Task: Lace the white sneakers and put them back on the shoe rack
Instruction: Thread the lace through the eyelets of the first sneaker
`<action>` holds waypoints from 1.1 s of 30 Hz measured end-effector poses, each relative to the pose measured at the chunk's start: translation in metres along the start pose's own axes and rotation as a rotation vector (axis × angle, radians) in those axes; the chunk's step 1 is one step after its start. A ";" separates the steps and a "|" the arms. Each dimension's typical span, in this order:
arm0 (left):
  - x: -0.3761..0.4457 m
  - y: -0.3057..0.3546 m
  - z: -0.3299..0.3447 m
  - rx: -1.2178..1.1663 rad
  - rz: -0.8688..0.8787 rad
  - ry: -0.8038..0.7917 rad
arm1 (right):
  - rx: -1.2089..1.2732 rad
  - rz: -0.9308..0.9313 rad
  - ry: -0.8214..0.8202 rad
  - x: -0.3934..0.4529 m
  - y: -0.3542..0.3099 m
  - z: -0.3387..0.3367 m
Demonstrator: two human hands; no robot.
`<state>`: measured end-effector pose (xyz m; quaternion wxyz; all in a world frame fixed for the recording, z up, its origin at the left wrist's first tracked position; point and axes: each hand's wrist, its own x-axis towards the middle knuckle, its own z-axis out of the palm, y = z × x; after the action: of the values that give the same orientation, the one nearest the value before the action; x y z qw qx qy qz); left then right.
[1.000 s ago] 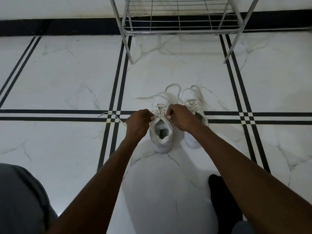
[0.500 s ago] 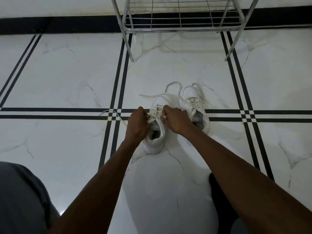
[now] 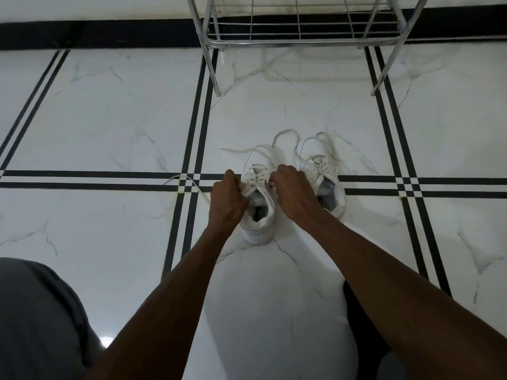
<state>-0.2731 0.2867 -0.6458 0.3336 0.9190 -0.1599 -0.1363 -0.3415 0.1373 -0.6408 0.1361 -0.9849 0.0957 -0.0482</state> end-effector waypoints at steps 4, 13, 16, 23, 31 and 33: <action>-0.002 -0.008 -0.001 0.030 0.046 -0.007 | -0.006 0.071 0.029 -0.006 0.002 0.011; -0.001 -0.008 -0.001 -0.039 0.037 -0.005 | 0.112 0.118 0.017 -0.002 0.008 0.011; 0.001 -0.011 0.000 -0.050 0.011 -0.002 | 0.089 0.158 -0.001 -0.005 0.009 0.023; 0.002 -0.015 -0.003 -0.030 0.033 -0.071 | 0.228 0.192 -0.184 0.006 0.014 0.001; 0.016 -0.024 -0.020 -0.149 -0.062 -0.223 | 0.330 0.259 -0.360 0.011 0.020 -0.010; 0.021 -0.028 -0.022 -0.199 -0.090 -0.288 | 0.300 0.270 -0.419 0.010 0.018 -0.010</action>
<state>-0.2407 0.3116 -0.6504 0.3900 0.8587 -0.1505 -0.2964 -0.3359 0.1160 -0.6359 0.3023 -0.9205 0.1877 0.1611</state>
